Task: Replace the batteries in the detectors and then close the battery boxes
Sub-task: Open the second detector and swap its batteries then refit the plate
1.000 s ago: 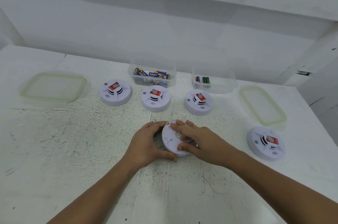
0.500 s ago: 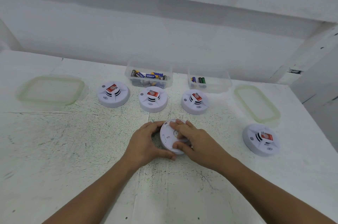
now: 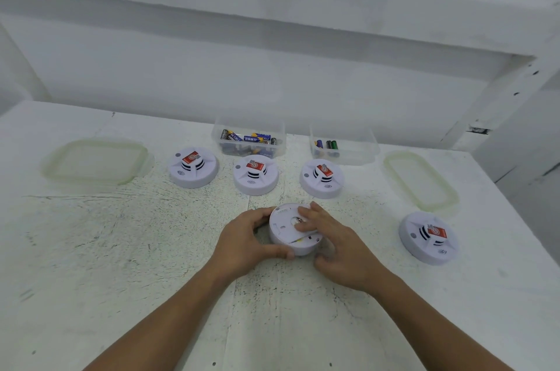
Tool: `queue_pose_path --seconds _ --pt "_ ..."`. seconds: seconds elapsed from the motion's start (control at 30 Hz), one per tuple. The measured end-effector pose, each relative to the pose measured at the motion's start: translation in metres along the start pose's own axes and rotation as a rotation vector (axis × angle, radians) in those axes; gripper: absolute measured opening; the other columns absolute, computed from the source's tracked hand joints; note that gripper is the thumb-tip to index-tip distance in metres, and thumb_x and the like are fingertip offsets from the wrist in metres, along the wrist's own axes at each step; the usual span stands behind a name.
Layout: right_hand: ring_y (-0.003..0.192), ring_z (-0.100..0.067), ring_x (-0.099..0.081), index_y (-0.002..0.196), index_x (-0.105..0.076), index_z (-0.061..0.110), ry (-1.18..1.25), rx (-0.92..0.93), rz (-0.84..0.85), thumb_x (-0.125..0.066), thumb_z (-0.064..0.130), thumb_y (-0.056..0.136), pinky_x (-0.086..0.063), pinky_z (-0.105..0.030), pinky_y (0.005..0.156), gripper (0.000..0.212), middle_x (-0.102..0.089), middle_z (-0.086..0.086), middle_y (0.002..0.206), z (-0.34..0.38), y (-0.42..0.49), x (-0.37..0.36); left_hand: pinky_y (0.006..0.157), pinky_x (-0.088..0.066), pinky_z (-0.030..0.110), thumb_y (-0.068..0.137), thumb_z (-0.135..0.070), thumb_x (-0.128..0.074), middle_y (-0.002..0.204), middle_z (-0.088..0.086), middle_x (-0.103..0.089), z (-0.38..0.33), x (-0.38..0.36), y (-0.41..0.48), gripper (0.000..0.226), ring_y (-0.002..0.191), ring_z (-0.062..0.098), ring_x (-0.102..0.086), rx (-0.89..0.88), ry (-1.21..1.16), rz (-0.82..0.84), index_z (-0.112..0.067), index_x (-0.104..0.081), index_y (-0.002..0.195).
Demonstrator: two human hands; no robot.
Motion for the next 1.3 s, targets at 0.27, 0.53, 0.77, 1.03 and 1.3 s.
queue_pose_path --seconds 0.27,0.53,0.77,1.03,1.3 --pt "0.104 -0.012 -0.064 0.115 -0.065 0.028 0.468 -0.158 -0.221 -0.064 0.004 0.086 -0.055 -0.033 0.087 0.037 -0.069 0.009 0.111 -0.002 0.005 0.02 0.089 -0.047 0.026 0.087 -0.048 -0.06 0.111 -0.021 -0.068 -0.011 -0.004 0.0 0.034 0.104 -0.003 -0.062 -0.019 -0.215 0.037 -0.035 -0.064 0.119" --pt "0.093 -0.029 -0.069 0.113 -0.067 0.017 0.943 -0.34 -0.325 -0.045 0.012 0.098 -0.058 -0.044 0.075 0.026 -0.073 -0.008 0.103 -0.006 0.013 0.021 0.076 -0.052 0.017 0.093 -0.008 -0.057 0.096 0.001 -0.069 -0.018 -0.008 0.011 0.016 0.087 0.009 -0.064 -0.004 -0.405 -0.08 -0.011 -0.062 0.108" --pt "0.09 -0.031 -0.069 0.111 -0.067 0.015 1.009 -0.385 -0.376 -0.043 0.014 0.099 -0.057 -0.039 0.066 0.027 -0.073 -0.012 0.103 -0.015 0.014 0.01 0.07 -0.058 0.04 0.094 -0.001 -0.054 0.088 0.014 -0.066 -0.013 -0.021 0.016 0.018 0.086 0.028 -0.07 0.051 -0.671 -0.149 -0.007 -0.065 0.106" --pt "0.083 -0.033 -0.068 0.1 -0.069 0.01 0.987 -0.382 -0.431 -0.043 0.013 0.098 -0.056 -0.039 0.062 0.026 -0.07 -0.019 0.097 -0.025 0.009 0.005 0.071 -0.06 0.04 0.093 0.002 -0.053 0.087 0.015 -0.068 -0.009 -0.024 0.016 0.022 0.085 0.025 -0.071 0.042 -0.632 -0.138 -0.006 -0.065 0.11" --pt "0.085 -0.036 -0.067 0.102 -0.066 0.003 0.991 -0.386 -0.432 -0.042 0.012 0.099 -0.056 -0.039 0.061 0.026 -0.067 -0.024 0.101 -0.029 0.006 0.005 0.075 -0.059 0.046 0.093 0.002 -0.054 0.098 0.026 -0.066 -0.002 -0.027 0.018 0.023 0.087 0.028 -0.069 0.057 -0.655 -0.121 -0.002 -0.063 0.114"
Point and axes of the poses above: each hand's wrist, its own y-axis towards the middle knuckle, its own x-axis out of the back of the hand, z = x × y, the point moved 6 cm from there along y, towards the middle knuckle
